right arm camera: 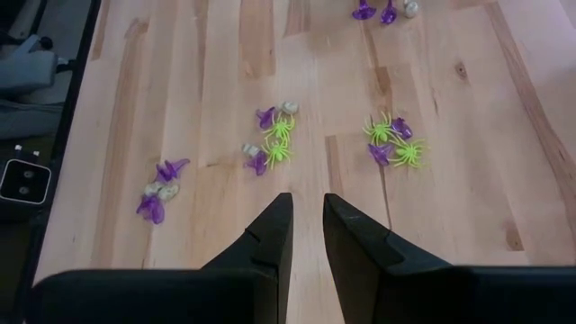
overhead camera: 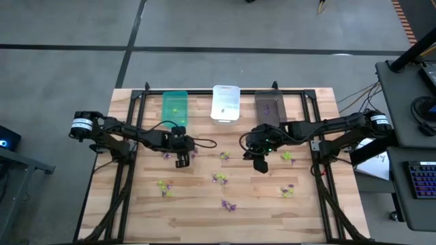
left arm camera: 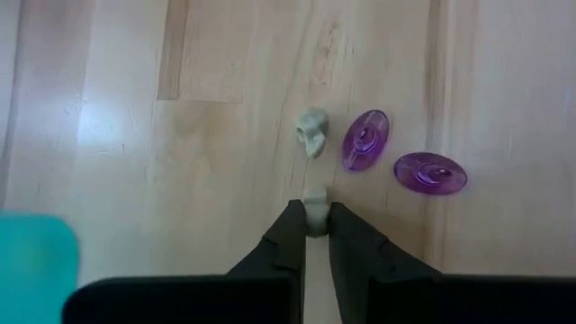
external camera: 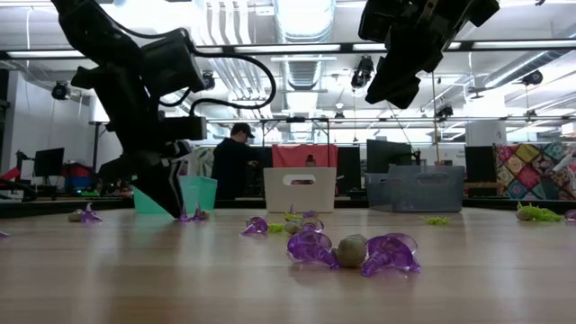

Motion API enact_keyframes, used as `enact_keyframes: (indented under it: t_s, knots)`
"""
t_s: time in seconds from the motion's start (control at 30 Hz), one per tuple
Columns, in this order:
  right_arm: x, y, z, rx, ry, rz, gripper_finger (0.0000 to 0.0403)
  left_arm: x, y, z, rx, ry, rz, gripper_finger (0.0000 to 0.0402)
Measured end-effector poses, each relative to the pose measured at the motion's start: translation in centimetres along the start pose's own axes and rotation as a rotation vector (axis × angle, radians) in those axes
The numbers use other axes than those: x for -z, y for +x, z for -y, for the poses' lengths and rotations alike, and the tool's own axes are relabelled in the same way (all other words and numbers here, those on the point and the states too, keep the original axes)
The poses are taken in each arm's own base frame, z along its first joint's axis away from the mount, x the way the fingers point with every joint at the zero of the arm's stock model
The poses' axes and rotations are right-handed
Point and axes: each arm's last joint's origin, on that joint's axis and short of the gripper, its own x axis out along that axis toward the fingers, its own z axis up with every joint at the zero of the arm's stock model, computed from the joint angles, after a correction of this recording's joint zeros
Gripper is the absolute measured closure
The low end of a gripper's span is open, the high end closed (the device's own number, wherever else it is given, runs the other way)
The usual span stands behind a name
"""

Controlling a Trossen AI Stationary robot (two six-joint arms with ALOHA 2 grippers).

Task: Sort Halloween decoration
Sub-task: Put the white skull toy into the white bin

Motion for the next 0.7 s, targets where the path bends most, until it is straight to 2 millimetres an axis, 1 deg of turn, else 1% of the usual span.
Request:
enact_keyframes:
  t_s: [0.2, 0.33, 0.5, 0.7]
  knots:
    - [0.0, 0.0, 0.0, 0.0, 0.0, 0.0, 0.0346, 0.0, -0.1, 0.0, -0.001, -0.006, -0.004, 0.0399]
    - [0.0, 0.0, 0.0, 0.0, 0.0, 0.0, 0.0346, -0.3, -0.8, -0.2, 0.002, -0.002, -0.021, 0.04]
    - [0.0, 0.0, 0.0, -0.001, 0.01, -0.001, 0.0346, -1.8, -2.9, -0.8, 0.0, 0.018, 0.056, 0.0401]
    - [0.2, 0.0, -0.2, -0.004, 0.014, -0.016, 0.0346, -4.6, -6.6, -2.3, -0.027, 0.049, 0.229, 0.0401]
